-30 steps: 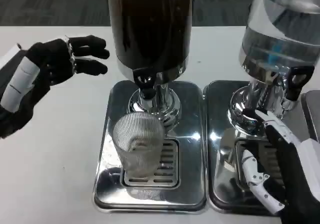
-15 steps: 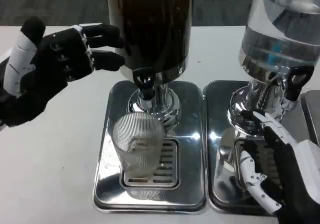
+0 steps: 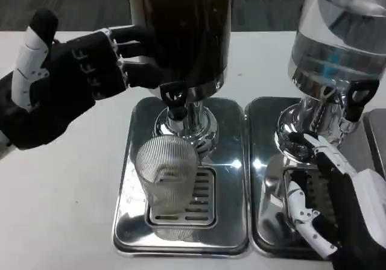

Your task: Grasp the cup under the faucet to collect the drink, then remove the cup.

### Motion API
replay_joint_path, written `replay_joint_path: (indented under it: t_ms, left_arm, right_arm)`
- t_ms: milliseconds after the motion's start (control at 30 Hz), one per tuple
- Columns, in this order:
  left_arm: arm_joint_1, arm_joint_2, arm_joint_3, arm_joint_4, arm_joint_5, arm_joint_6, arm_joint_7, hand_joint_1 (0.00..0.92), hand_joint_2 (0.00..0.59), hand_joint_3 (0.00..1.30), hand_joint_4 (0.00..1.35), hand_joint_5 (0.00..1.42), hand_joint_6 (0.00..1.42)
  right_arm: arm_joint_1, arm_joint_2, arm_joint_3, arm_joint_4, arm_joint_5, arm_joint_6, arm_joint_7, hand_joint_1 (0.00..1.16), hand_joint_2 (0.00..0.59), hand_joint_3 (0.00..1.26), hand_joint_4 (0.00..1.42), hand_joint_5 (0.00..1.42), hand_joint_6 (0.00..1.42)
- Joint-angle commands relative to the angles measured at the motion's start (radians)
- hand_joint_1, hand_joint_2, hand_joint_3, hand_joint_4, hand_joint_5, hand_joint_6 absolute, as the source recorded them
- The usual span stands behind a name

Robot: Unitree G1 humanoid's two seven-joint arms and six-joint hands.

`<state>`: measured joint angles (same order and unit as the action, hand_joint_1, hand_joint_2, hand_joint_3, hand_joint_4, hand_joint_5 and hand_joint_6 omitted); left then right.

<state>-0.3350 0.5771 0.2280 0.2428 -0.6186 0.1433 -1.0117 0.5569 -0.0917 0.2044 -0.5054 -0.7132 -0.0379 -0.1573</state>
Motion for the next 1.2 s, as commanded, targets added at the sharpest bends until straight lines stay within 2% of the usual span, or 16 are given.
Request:
replay_joint_path:
  t_ms: [33, 767, 1200]
  left_arm:
    - [-0.038, -0.011, -0.021, 0.001, 0.014, 0.025, -0.019, 0.0, 0.107, 0.33, 0.26, 0.36, 0.3]
    - [-0.087, -0.046, -0.076, 0.025, 0.072, 0.028, -0.04, 0.0, 0.105, 0.29, 0.2, 0.29, 0.25]
    - [-0.09, -0.071, -0.116, -0.005, 0.117, -0.009, -0.038, 0.0, 0.097, 0.26, 0.16, 0.24, 0.2]
  right_arm:
    - [0.013, 0.001, 0.002, 0.0, -0.001, -0.002, -0.017, 0.44, 0.586, 0.21, 0.11, 0.1, 0.1]
    - [0.025, 0.005, 0.004, 0.006, 0.007, -0.005, -0.033, 0.44, 0.586, 0.21, 0.11, 0.1, 0.1]
    - [0.016, 0.014, 0.008, 0.017, 0.009, 0.0, -0.039, 0.44, 0.586, 0.21, 0.11, 0.1, 0.1]
